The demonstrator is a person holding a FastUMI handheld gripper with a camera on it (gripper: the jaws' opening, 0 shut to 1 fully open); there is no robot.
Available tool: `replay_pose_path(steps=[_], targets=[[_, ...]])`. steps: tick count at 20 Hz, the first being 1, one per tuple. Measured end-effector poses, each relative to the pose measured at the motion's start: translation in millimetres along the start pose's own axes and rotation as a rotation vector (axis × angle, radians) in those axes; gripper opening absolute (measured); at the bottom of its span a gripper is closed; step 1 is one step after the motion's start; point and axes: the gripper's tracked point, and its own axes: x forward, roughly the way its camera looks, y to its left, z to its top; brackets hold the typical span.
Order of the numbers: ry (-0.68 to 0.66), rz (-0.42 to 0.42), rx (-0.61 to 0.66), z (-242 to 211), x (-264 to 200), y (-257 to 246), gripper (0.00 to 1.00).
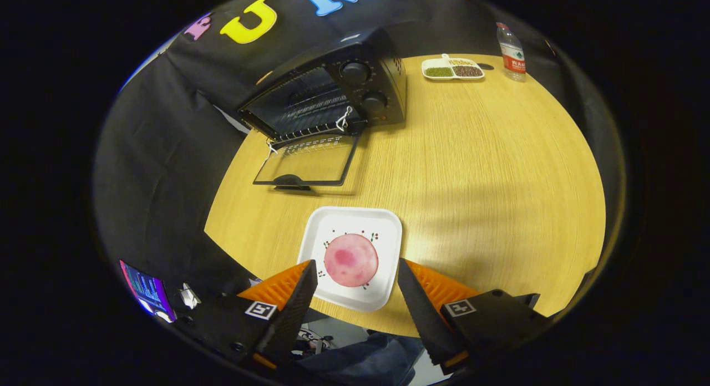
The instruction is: Open the toaster oven, put the food inside, and close the toaster oven door.
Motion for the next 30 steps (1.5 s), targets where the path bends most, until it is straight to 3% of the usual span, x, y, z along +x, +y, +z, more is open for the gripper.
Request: replay_pose_path(steps=[9, 16, 18, 21, 26, 28, 30], targets=[[0.161, 0.032, 0.029, -16, 35, -22, 0.93], [0.197, 0.093, 0.088, -13, 47, -15, 0.81], [0.215, 0.048, 0.076, -19, 53, -26, 0.78], [0.235, 0.043, 0.123, -20, 51, -31, 0.25], [0.243, 0.03, 0.118, -21, 55, -37, 0.25], [0.237, 0.037, 0.166, -18, 56, -41, 0.03], [0.232, 0.049, 0.147, -18, 56, -40, 0.02]])
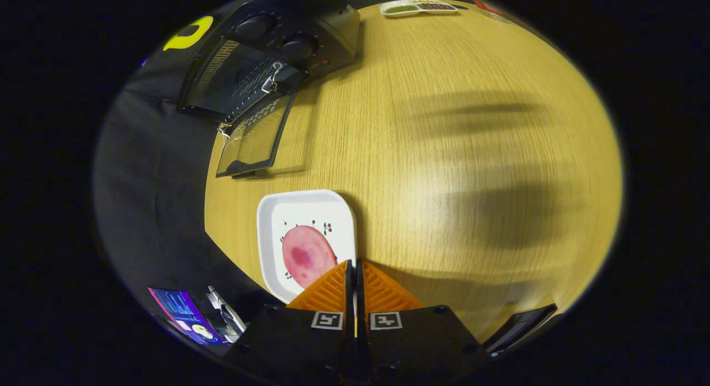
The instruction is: Open the toaster oven, put the food inside, and close the toaster oven door.
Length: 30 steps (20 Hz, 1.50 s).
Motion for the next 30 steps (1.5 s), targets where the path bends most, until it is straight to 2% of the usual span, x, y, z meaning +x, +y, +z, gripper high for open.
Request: replay_pose_path(steps=[4, 13, 21, 30], targets=[[-0.023, 0.019, -0.008, -1, 0, 3, 0.02], [-0.043, 0.129, 0.006, -5, -16, 27, 0.02], [-0.142, 0.201, 0.171, 11, -29, 74, 0.02], [-0.277, 0.212, 0.328, 36, -17, 123, 0.02]])
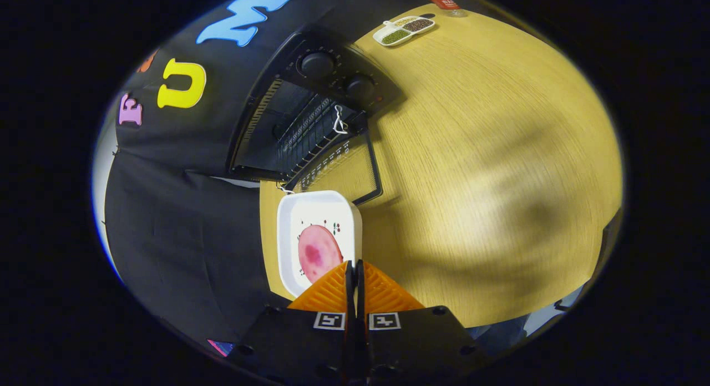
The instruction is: Open the toaster oven, put the food inside, and close the toaster oven door.
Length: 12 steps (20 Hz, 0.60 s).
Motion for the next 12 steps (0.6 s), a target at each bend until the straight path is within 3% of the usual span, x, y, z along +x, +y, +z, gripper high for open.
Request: replay_pose_path(steps=[12], targets=[[-0.217, 0.016, 0.202, 13, 30, 49, 0.02]])
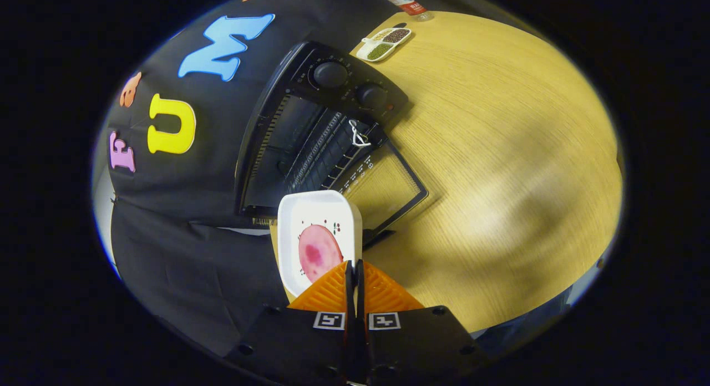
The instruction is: Open the toaster oven, put the food inside, and close the toaster oven door.
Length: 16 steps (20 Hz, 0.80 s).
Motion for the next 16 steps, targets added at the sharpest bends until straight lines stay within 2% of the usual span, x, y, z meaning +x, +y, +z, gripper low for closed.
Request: replay_pose_path(steps=[8, 13, 16], targets=[[-0.08, 0.008, 0.162, -1, 22, 21, 0.02], [-0.11, 0.051, 0.274, 2, 40, 41, 0.02], [-0.156, 0.051, 0.294, 10, 51, 47, 0.02]])
